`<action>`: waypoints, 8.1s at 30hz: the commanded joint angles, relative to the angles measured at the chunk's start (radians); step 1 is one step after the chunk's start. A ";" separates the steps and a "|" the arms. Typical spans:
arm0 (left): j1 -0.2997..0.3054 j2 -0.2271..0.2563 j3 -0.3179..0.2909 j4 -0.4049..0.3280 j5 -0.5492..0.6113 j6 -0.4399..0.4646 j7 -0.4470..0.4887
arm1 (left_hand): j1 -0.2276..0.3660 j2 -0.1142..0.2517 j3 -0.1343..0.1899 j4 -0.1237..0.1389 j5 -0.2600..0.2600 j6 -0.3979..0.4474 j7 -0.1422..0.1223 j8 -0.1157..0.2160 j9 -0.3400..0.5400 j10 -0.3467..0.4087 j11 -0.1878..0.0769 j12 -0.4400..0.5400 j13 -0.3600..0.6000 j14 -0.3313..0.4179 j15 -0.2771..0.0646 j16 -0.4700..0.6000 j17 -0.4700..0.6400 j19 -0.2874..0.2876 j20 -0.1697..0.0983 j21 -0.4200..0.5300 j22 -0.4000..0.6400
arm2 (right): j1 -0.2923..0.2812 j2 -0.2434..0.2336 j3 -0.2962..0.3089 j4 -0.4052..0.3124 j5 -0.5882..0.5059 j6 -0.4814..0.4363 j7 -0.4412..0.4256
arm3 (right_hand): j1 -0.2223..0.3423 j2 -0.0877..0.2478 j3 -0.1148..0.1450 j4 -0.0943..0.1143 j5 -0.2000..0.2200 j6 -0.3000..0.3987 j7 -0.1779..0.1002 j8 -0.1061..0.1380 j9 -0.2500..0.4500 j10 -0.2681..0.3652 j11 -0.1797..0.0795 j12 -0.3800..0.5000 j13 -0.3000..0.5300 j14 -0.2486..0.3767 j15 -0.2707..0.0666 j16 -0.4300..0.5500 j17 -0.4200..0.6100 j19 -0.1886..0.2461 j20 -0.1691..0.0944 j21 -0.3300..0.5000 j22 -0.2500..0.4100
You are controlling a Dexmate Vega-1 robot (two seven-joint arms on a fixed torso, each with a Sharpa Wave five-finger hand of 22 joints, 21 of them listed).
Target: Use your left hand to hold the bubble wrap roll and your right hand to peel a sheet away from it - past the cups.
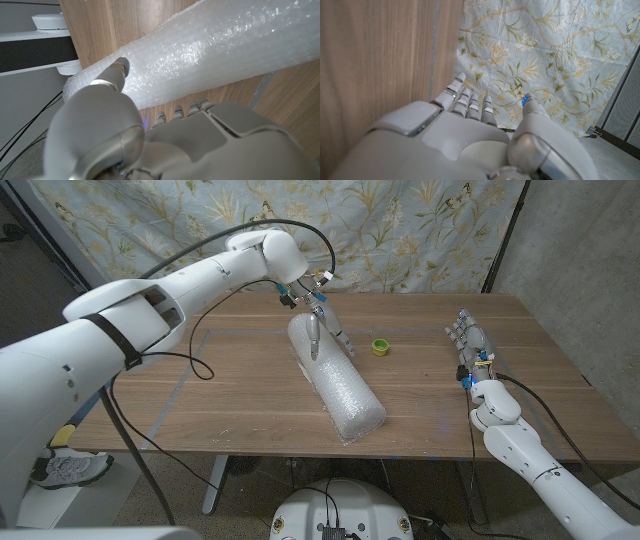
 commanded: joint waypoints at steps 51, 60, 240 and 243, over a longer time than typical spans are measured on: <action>0.083 0.111 -0.022 -0.227 0.187 0.064 0.094 | 0.000 0.032 -0.010 0.004 -0.026 -0.408 -0.006 0.002 0.003 -0.351 0.010 0.010 0.002 -0.261 0.009 0.010 0.003 -0.131 0.013 0.009 0.004 | -0.005 0.014 0.019 0.036 0.041 -0.001 0.001 | -0.004 0.001 0.001 0.000 -0.003 -0.031 -0.007 -0.004 0.003 -0.040 0.019 -0.005 0.002 -0.033 0.032 -0.001 0.005 -0.030 0.022 -0.002 0.006; 0.102 0.128 -0.034 -0.268 0.207 0.076 0.106 | 0.000 0.037 -0.011 0.005 -0.026 -0.409 -0.007 0.002 0.003 -0.353 0.009 0.010 0.002 -0.258 0.009 0.012 0.003 -0.130 0.012 0.010 0.004 | -0.006 0.017 0.019 0.040 0.045 -0.001 0.000 | -0.006 0.001 0.001 0.001 -0.003 -0.033 -0.008 -0.004 0.003 -0.044 0.021 -0.004 0.002 -0.036 0.037 0.000 0.006 -0.031 0.025 -0.002 0.006; 0.463 0.308 -0.305 -0.739 0.182 0.676 0.464 | 0.268 0.037 -0.158 0.003 -0.016 0.813 0.086 0.086 0.008 0.751 -0.233 0.558 0.256 0.903 -0.363 0.442 0.156 0.792 -0.185 0.453 0.042 | -0.142 -0.040 0.093 -0.041 0.073 -0.062 -0.058 | -0.012 0.006 0.014 0.003 -0.002 -0.071 -0.032 0.004 0.005 -0.064 0.020 0.008 0.003 -0.039 0.048 0.012 0.009 -0.034 0.031 0.005 0.007; 0.469 0.309 -0.313 -0.752 0.151 0.720 0.456 | 0.266 0.037 -0.159 0.002 -0.016 0.811 0.086 0.083 0.009 0.750 -0.231 0.556 0.257 0.904 -0.361 0.440 0.157 0.792 -0.185 0.455 0.042 | -0.149 -0.049 0.094 -0.050 0.070 -0.061 -0.049 | -0.013 0.005 0.014 0.004 -0.002 -0.071 -0.031 0.004 0.005 -0.063 0.021 0.008 0.003 -0.039 0.049 0.012 0.009 -0.034 0.031 0.005 0.007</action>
